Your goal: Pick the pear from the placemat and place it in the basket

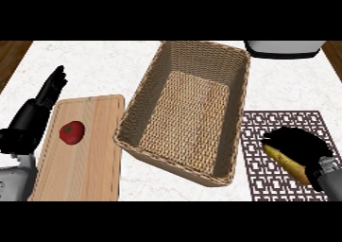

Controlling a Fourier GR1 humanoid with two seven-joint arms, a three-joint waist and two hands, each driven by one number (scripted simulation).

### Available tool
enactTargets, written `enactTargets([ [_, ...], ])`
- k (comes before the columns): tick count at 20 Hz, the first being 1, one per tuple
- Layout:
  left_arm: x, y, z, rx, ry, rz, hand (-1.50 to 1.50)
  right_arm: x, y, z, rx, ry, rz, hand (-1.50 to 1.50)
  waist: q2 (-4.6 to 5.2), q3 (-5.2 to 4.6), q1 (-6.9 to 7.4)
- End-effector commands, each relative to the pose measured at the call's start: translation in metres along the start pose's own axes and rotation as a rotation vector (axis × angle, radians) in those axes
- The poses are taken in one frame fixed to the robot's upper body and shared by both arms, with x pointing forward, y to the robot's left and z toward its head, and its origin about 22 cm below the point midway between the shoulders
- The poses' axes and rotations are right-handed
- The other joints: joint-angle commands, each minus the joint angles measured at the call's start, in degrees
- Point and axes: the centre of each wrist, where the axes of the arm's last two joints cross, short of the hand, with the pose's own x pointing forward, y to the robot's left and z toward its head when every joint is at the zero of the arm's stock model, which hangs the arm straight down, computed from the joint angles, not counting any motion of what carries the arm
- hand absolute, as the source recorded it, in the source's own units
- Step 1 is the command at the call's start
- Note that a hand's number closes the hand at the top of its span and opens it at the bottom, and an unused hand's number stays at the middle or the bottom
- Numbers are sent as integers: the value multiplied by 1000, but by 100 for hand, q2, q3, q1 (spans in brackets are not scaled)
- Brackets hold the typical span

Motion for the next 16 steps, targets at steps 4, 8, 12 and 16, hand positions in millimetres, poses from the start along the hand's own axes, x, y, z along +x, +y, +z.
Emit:
enactTargets([
  [4, -11, 1, 4, -4, 1, 9, 0, 7, 27, -17, -1, -45, -50, 150, 5, 8, -4],
  [8, -18, 6, 4, 2, 0, -11, 0, -7, 21, -17, -42, -61, 18, 150, 9, 8, 13],
  [12, 3, -4, 2, 9, 0, 14, 0, -1, 17, -31, -70, -75, 51, 150, 6, 11, 57],
  [16, -9, 4, 2, 28, 16, 0, 0, -25, 53, -6, -144, 312, -347, 150, -15, 19, -213],
])
